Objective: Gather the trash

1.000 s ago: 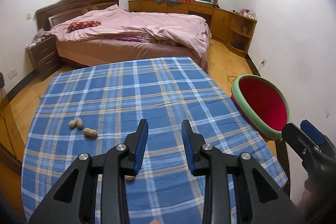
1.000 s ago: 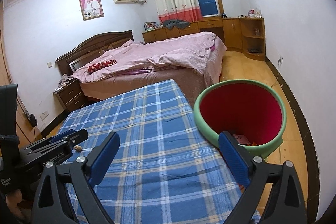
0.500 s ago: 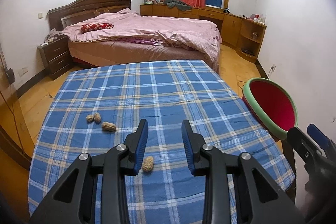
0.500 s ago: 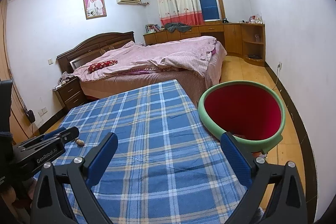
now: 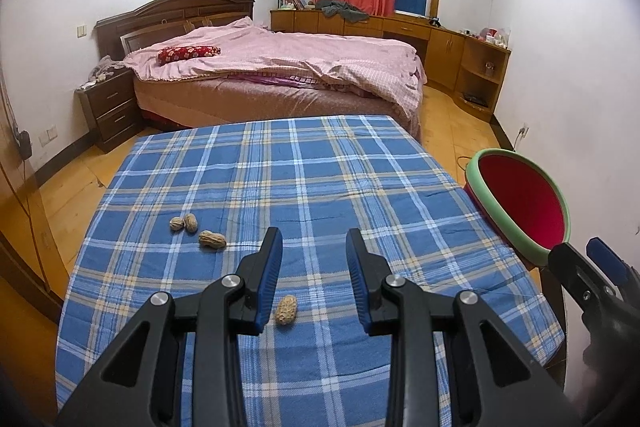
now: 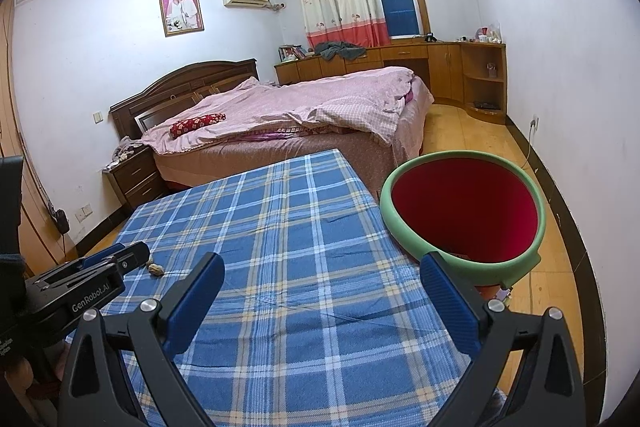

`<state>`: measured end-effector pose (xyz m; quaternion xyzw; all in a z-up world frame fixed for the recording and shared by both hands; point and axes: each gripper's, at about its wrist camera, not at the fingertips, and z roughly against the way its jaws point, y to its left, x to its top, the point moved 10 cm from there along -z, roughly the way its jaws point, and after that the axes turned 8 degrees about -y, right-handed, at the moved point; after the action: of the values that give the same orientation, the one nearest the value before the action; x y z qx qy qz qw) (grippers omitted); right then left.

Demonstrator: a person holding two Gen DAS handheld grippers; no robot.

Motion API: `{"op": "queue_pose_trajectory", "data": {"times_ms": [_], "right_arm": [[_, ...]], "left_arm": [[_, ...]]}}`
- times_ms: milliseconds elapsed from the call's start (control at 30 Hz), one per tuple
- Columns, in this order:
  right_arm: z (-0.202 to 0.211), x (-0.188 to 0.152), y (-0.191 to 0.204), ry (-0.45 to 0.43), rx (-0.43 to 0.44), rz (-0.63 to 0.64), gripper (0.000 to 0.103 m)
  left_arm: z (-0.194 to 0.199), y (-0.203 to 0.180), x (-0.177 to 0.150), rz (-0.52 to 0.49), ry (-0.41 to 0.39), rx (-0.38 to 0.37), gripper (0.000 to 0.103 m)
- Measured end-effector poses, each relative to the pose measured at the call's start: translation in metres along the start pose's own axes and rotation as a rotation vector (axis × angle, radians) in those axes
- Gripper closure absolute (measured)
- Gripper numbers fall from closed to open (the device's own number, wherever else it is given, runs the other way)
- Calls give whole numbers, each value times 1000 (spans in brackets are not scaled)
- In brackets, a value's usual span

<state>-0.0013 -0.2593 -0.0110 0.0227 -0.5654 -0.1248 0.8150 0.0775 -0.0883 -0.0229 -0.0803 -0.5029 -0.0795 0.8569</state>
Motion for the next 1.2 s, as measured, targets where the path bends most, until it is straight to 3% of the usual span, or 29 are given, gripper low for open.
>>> {"op": "queue_pose_trajectory", "data": {"times_ms": [1200], "right_arm": [[1, 0, 0, 4, 1, -5, 3]], "left_arm": [[-1, 0, 1, 2, -2, 1, 70]]}}
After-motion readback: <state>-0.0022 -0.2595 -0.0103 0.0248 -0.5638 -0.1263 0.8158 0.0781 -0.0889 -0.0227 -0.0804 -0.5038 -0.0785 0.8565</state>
